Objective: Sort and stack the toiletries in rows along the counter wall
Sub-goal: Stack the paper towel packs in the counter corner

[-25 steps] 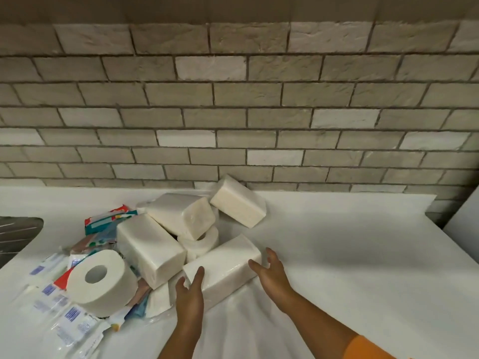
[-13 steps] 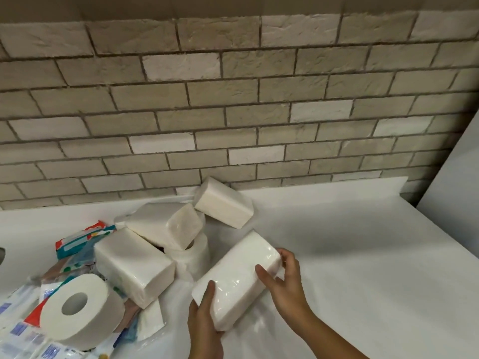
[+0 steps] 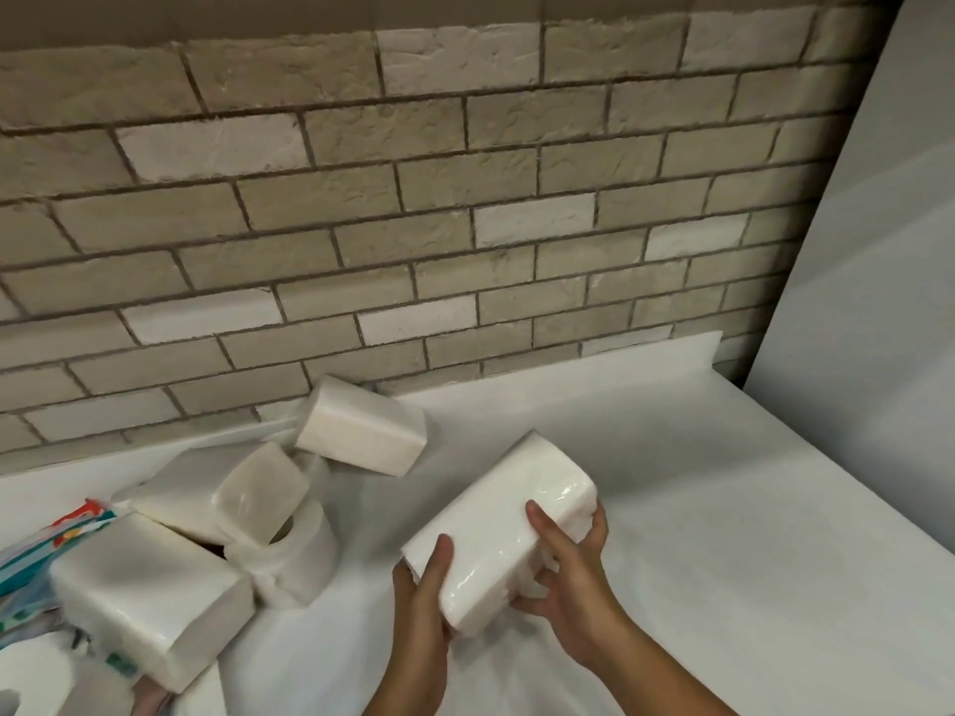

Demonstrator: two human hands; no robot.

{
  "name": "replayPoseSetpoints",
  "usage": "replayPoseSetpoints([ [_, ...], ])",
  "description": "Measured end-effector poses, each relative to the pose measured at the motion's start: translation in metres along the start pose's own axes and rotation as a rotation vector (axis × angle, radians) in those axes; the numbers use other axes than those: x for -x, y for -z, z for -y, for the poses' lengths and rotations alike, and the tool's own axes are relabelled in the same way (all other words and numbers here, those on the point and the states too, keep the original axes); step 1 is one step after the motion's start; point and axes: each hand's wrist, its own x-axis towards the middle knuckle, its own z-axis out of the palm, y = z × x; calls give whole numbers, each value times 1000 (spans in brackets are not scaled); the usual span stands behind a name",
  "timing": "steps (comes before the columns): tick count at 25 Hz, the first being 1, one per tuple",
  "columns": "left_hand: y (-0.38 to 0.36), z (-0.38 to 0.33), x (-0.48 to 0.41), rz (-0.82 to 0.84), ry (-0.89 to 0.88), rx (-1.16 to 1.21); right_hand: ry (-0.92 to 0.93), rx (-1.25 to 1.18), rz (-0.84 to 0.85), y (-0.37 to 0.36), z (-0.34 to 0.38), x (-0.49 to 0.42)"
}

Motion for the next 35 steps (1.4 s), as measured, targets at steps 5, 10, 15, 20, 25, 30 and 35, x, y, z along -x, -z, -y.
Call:
replayPoseSetpoints([
  [5, -32, -49, -69, -14, -192, -527, 123, -103, -42, 52, 61, -30],
  [10, -18, -141, -183, -718, -133, -810, 110, -122, -72, 92, 89, -51],
  [15, 44, -151, -269, -756, 167, -720, 96, -128, -96, 132, 112, -74],
  [20, 3, -138, -254, -818, 70, -611, 97, -150, -129, 161, 136, -101],
  [25, -27, -109, -252, -594, 161, -567, 57, -164, -167, 186, 155, -135],
  [30, -73, -57, -231, -347, 322, -444, -34, -187, -215, 221, 174, -175],
  [35, -104, -49, -226, -316, 361, -220, -79, -215, -270, 252, 192, -206],
])
